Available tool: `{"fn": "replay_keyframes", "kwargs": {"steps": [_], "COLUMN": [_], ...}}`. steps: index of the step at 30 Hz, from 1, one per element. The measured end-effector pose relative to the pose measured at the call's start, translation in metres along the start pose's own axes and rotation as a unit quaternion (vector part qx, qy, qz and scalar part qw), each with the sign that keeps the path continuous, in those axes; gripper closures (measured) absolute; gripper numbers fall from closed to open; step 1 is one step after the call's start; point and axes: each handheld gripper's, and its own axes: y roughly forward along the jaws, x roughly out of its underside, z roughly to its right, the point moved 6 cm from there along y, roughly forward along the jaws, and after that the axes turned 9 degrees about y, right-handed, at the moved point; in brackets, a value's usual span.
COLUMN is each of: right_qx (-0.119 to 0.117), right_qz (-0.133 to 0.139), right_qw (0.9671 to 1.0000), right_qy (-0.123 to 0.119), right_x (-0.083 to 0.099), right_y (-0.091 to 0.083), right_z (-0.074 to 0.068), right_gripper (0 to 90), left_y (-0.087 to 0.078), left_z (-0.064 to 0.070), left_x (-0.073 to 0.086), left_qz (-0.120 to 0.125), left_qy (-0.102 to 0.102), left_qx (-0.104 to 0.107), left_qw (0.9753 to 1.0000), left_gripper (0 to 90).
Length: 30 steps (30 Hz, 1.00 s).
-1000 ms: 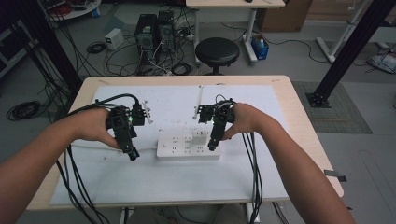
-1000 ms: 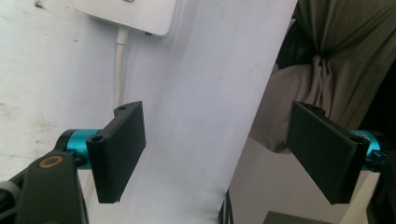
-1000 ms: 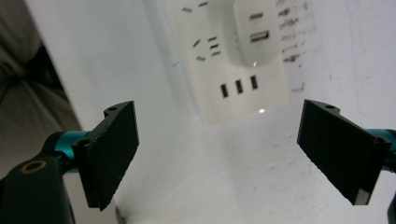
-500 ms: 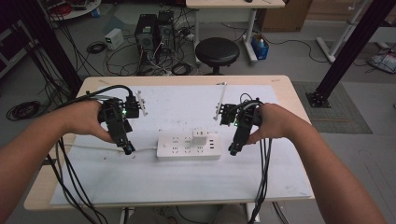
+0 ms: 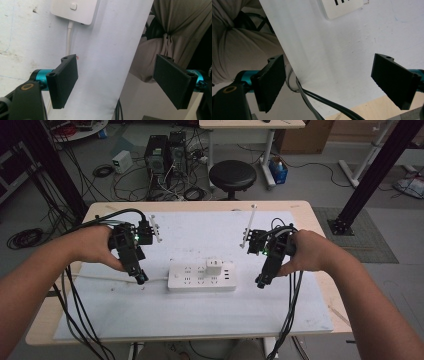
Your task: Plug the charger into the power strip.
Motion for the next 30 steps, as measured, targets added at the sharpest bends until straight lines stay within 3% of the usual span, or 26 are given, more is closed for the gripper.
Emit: {"fn": "replay_keyframes", "kwargs": {"steps": [4, 17, 30], "right_qx": [-0.002, -0.006, -0.006], "right_qz": [-0.002, -0.012, -0.004], "right_qw": [1.0000, 0.9999, 1.0000], "right_qy": [-0.006, -0.003, 0.001], "right_x": [-0.0022, -0.0051, -0.0054], "right_y": [0.0027, 0.0025, 0.0024], "right_z": [0.0008, -0.0001, -0.0008], "right_gripper": [12.3, 12.3, 12.3], "left_y": [0.0011, 0.0018, 0.0023], "left_z": [0.0011, 0.0019, 0.0019], "left_x": [0.0004, 0.0023, 0.0000], "left_qz": [-0.005, 0.003, 0.005], "left_qy": [0.007, 0.003, 0.003], "left_qx": [-0.005, -0.008, -0.012], "left_qw": [0.9999, 1.0000, 0.9999], "left_gripper": [20.3, 20.3, 20.3]}}
